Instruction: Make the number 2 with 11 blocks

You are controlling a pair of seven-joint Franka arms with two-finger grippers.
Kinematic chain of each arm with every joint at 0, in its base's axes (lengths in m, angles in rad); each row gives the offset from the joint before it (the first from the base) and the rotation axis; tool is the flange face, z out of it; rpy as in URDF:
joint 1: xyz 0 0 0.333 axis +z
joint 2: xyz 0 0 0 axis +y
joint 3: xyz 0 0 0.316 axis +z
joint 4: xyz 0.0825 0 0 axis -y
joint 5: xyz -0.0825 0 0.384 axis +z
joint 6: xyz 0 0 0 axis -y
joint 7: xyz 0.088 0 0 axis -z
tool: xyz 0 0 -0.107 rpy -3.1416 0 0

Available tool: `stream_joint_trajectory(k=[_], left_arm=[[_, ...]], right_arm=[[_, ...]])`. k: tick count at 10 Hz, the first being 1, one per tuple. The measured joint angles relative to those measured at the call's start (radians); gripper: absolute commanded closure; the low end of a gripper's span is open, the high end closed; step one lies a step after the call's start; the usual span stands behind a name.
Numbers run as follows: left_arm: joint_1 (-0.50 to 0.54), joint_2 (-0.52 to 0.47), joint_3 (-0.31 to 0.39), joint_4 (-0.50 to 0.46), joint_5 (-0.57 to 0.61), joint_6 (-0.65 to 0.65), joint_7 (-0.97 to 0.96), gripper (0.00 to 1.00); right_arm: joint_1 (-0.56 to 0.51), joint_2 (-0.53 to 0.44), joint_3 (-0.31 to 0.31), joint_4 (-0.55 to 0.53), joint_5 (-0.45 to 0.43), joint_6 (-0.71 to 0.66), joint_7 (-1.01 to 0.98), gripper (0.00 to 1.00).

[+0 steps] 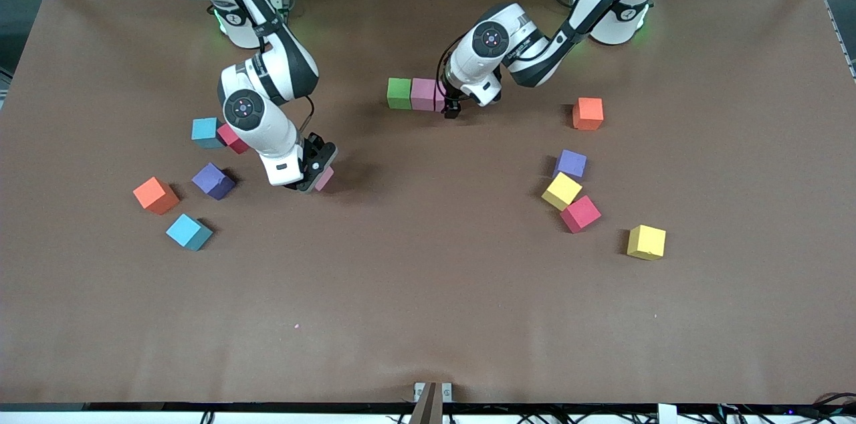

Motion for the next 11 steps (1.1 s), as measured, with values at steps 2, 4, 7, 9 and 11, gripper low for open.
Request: stream_joint_trajectory(k=[2, 4, 7, 9, 11], left_arm=[[0.003, -0.006, 0.000, 0.051, 0.000, -0.072, -0.004, 0.00], [0.012, -0.025, 0.001, 0.089, 0.001, -0.139, 0.005, 0.00], [0.069, -0.045, 0.005, 0.188, 0.042, -0.302, 0.150, 0.00], [0.131, -0.047, 0.010, 0.242, 0.126, -0.386, 0.267, 0.00], [0.180, -0.046, 0.018, 0.294, 0.185, -0.480, 0.427, 0.00]], right_arm=[[0.008, 0.000, 0.000, 0.000, 0.000, 0.000, 0.000, 0.55], [0.013, 0.000, 0.001, 0.000, 0.000, 0.000, 0.000, 0.55], [0.028, 0.000, 0.004, 0.013, -0.001, 0.007, -0.001, 0.55], [0.080, 0.000, 0.007, 0.045, 0.001, 0.007, 0.015, 0.55], [0.098, 0.013, 0.027, 0.063, 0.001, 0.008, 0.107, 0.55]])
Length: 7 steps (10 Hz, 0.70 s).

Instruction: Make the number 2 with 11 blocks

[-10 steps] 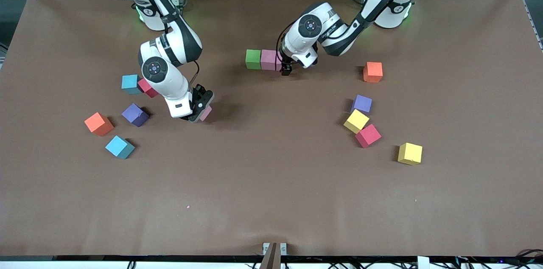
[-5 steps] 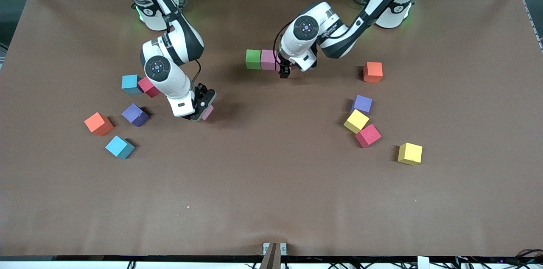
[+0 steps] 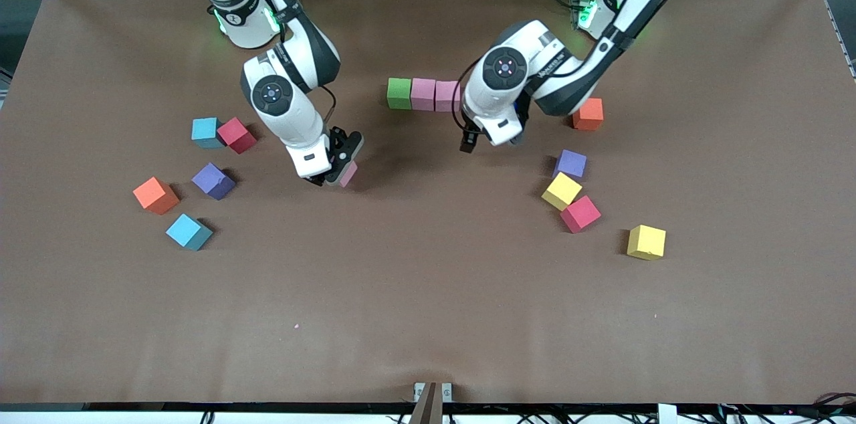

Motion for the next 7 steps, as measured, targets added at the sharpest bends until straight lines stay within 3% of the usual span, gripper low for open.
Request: stream_joint_trajectory(k=[4, 7], left_arm=[[0.063, 0.010, 0.059, 0.109, 0.035, -0.110, 0.386, 0.00], [0.068, 0.039, 0.136, 0.172, 0.108, -0.149, 0.658, 0.00]], right_arm=[[0.053, 0.020, 0.018, 0.015, 0.001, -0.001, 0.319, 0.56], [0.145, 0.065, 0.021, 0.056, -0.001, 0.006, 0.720, 0.56]])
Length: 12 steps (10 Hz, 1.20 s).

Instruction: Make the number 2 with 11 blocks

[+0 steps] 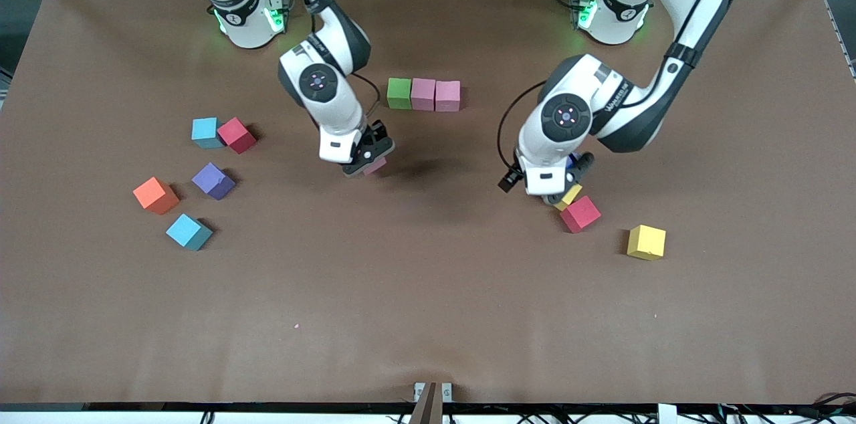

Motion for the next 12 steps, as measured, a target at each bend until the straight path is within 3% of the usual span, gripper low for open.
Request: stream_joint_trajectory(k=[3, 6, 9, 12], left_arm=[[0.012, 0.017, 0.084, 0.007, 0.012, -0.001, 0.307, 0.00], [0.036, 0.021, 0.089, 0.007, 0.015, -0.002, 0.395, 0.00], [0.077, 0.020, 0.090, 0.010, 0.015, 0.062, 0.454, 0.00], [0.103, 0.025, 0.090, -0.048, 0.067, 0.172, 0.456, 0.00]], right_arm=[[0.108, 0.049, 0.000, 0.089, -0.001, -0.003, 0.331, 0.58], [0.187, 0.126, -0.002, 0.193, -0.003, -0.007, 0.607, 0.58], [0.247, 0.186, -0.002, 0.265, -0.003, -0.015, 0.745, 0.60], [0.274, 0.245, -0.003, 0.272, -0.036, -0.022, 0.782, 0.60]])
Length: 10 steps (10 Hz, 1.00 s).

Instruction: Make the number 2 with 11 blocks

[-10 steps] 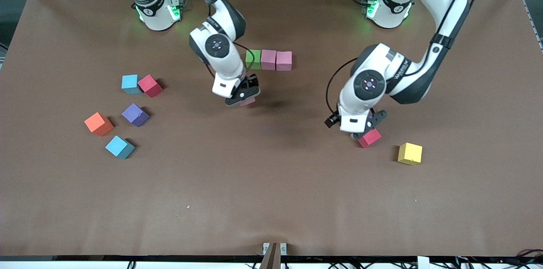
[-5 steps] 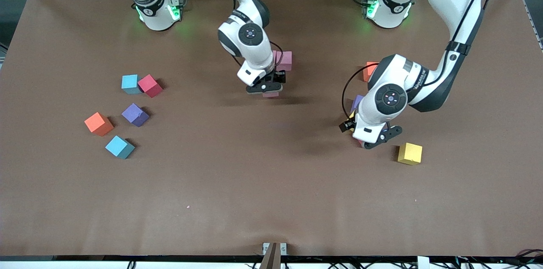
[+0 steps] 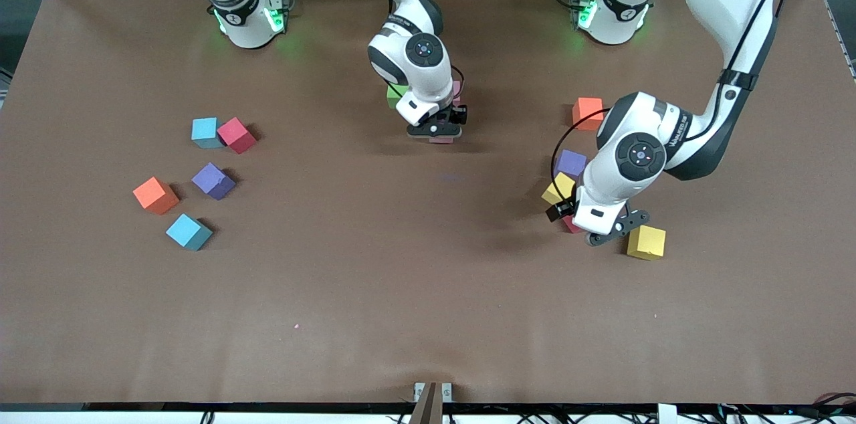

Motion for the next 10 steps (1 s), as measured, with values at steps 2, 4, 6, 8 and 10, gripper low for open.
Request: stream_joint_trajectory(k=[2, 4, 6, 8, 10], left_arm=[[0.011, 0.005, 0.000, -0.021, 0.020, 0.016, 0.001, 0.00], [0.010, 0.013, -0.001, -0.022, 0.025, 0.017, 0.001, 0.00], [0.011, 0.023, 0.000, -0.025, 0.065, 0.017, 0.000, 0.00], [0.018, 0.035, 0.001, -0.025, 0.108, 0.020, 0.000, 0.00], [0.038, 0.050, 0.002, -0.026, 0.126, 0.038, 0.000, 0.00]], right_arm=[[0.010, 0.004, 0.001, 0.015, -0.003, -0.032, 0.002, 0.60], [0.019, 0.004, 0.001, 0.016, -0.003, -0.036, 0.009, 0.60], [0.022, 0.004, 0.002, 0.017, -0.003, -0.042, 0.010, 0.60], [0.024, 0.004, 0.004, 0.022, -0.003, -0.058, 0.013, 0.60], [0.024, 0.004, 0.004, 0.023, -0.003, -0.061, 0.014, 0.60]])
